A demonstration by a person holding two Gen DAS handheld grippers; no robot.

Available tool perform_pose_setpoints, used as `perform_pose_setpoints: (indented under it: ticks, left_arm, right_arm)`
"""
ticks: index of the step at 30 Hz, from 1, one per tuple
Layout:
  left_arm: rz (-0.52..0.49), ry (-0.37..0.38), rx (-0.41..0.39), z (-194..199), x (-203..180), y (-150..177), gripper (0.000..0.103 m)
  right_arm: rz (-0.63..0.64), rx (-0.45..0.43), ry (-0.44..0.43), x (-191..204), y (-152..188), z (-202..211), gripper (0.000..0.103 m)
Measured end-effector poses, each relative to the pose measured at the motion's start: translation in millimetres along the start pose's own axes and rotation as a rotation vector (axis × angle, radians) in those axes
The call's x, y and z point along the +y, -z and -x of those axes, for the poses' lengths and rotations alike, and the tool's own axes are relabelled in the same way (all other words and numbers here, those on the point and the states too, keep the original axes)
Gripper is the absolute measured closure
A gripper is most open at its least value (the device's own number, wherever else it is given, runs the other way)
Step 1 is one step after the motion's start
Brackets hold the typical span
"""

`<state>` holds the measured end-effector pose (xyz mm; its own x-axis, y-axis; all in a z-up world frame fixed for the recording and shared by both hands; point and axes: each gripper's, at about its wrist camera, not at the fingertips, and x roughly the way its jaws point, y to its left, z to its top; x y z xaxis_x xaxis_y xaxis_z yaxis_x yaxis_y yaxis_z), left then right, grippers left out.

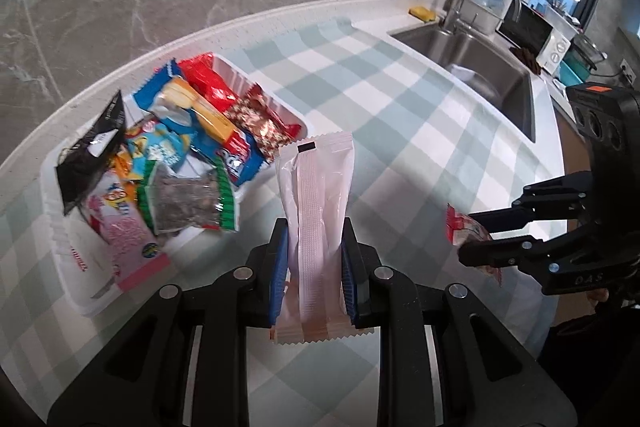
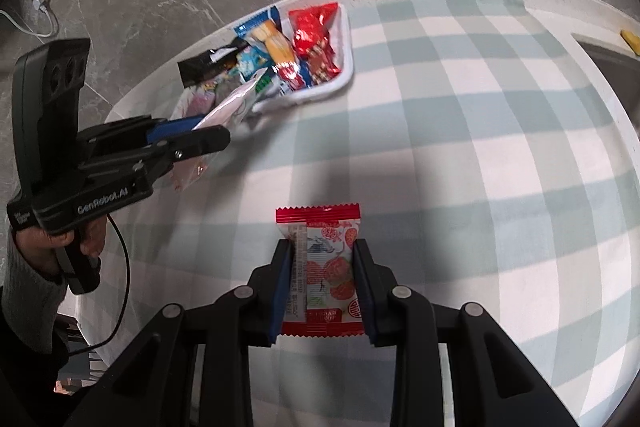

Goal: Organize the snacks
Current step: 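Carry pink bar with left tool while right tool carries candy packet to tray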

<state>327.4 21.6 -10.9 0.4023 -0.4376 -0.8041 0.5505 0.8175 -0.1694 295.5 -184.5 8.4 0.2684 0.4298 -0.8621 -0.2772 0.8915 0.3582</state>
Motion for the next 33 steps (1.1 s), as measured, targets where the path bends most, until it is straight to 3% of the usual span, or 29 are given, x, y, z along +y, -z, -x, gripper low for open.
perform_pose_setpoints:
  ticks: [17, 33]
  left_arm:
    - [0.070, -0.032, -0.072, 37, 35, -3, 0.082]
    - [0.211, -0.103, -0.126, 61, 103, -6, 0.082]
  right_arm:
    - [0.071, -0.032, -0.053, 29, -50, -6, 0.070]
    - [0.147, -0.086, -0.076, 58, -117, -19, 0.070]
